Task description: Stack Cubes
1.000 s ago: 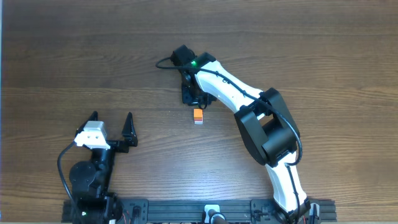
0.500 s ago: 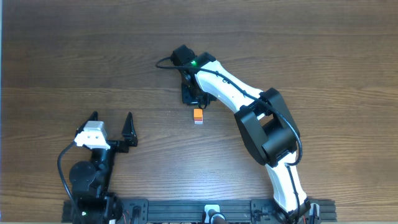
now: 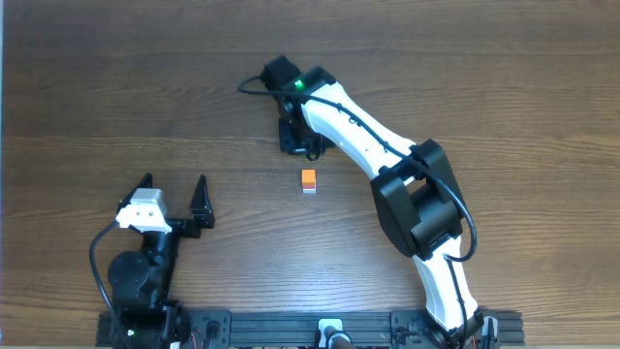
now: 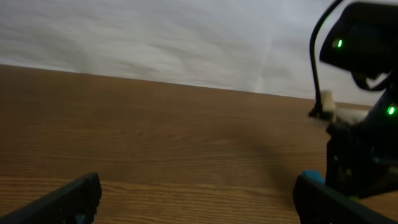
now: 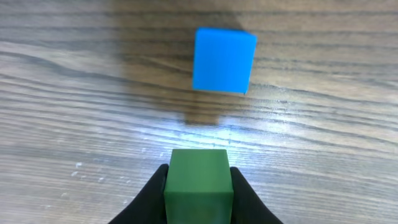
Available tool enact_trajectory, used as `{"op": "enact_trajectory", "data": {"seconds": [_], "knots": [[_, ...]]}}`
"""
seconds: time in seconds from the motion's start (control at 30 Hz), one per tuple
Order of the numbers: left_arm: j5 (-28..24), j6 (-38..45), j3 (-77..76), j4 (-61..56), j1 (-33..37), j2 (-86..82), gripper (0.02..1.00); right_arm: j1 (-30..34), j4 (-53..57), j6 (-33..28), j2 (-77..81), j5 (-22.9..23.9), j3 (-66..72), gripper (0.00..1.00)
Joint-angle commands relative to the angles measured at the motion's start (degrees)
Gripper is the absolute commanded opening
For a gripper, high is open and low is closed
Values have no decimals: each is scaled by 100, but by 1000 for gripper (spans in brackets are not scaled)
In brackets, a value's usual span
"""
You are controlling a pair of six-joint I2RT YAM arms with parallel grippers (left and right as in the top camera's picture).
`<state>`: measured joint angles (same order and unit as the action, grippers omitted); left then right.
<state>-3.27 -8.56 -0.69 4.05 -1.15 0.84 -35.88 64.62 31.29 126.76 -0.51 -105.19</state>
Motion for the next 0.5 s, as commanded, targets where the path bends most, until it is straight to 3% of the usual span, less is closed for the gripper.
{"op": "enact_trajectory", "data": {"seconds": [0.03, 0.5], "knots": [[-76, 85, 37, 2, -17, -46, 998, 4, 361, -28, 59, 44, -509, 9], [-76, 85, 37, 2, -17, -46, 1000, -173, 953, 63, -1292, 199, -256, 12]]}}
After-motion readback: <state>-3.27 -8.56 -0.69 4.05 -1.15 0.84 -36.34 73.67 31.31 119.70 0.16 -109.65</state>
